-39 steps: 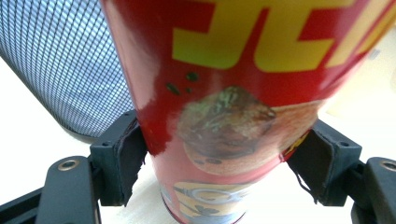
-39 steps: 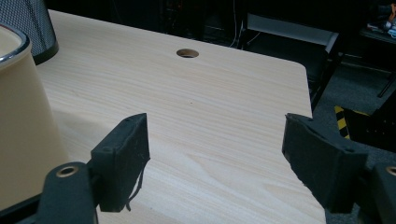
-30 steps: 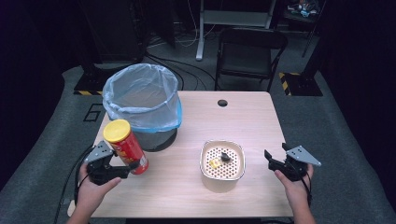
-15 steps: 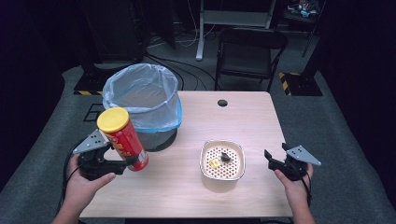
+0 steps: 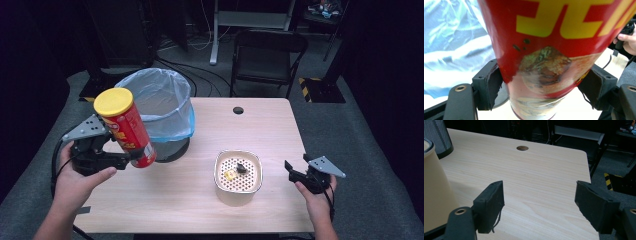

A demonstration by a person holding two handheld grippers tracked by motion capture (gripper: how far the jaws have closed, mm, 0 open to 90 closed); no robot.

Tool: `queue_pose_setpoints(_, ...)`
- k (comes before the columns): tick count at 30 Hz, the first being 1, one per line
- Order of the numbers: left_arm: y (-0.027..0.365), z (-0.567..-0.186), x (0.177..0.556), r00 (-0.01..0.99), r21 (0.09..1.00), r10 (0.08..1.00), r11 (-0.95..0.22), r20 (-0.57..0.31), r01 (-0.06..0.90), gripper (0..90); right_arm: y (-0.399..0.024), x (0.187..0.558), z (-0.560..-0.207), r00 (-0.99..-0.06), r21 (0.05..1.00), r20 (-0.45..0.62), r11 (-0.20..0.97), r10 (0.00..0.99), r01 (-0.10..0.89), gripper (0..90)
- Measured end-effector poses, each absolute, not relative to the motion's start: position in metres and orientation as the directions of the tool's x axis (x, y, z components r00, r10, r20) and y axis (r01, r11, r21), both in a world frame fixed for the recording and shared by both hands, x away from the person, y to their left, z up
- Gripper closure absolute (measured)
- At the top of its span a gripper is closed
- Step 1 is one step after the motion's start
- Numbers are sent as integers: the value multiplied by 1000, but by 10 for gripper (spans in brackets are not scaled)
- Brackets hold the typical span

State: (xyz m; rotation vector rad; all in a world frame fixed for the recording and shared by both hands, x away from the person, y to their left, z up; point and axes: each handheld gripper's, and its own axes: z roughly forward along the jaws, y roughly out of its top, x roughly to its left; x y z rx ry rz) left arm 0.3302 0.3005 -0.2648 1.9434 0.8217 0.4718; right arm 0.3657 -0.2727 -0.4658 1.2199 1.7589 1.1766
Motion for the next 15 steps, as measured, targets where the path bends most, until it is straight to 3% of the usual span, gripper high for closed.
queue_pose_setpoints(15, 292, -225, 348, 682, 873, 731, -339, 11, 350, 249, -274, 366, -467, -321, 931, -42, 154, 946, 332, 230)
